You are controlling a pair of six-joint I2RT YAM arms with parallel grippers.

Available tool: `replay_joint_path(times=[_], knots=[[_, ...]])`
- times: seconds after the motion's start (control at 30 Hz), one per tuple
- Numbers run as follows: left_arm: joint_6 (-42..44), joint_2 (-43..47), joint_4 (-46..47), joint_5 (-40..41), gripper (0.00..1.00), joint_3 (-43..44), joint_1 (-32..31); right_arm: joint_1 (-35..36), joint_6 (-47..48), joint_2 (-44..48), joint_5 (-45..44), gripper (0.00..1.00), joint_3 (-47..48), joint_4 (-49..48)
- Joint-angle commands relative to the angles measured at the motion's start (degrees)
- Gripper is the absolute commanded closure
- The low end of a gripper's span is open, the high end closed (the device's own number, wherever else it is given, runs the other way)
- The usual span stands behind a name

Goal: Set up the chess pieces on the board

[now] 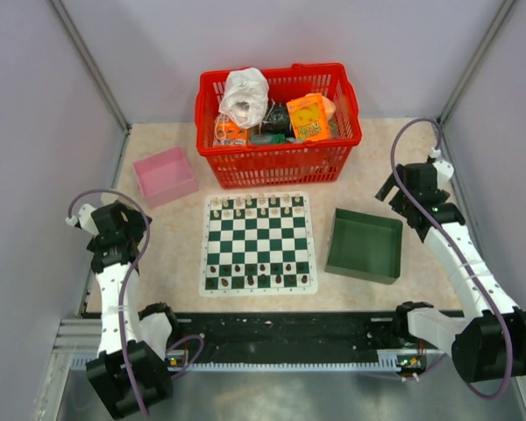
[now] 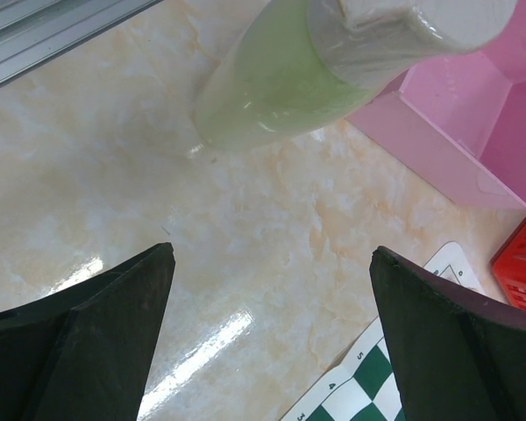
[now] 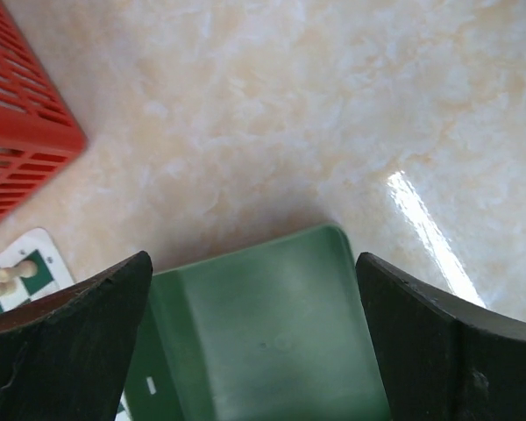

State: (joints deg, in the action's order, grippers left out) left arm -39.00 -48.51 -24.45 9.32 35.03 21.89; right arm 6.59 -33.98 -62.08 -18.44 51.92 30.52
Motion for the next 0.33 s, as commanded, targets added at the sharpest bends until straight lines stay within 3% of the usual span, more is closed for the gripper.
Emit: replay_joint_path(times=[0.0,0.3], knots=[[1.6,1.0,2.6,-1.1,0.01,0.9,0.3,-0.4,1.5,2.2,-5.2,0.01,-2.6,-1.5],[4.3,4.2,5.1,-1.5,0.01,-0.5,0.3,1.1,5.2,3.8,-7.3,0.01,-6.2,-6.3]])
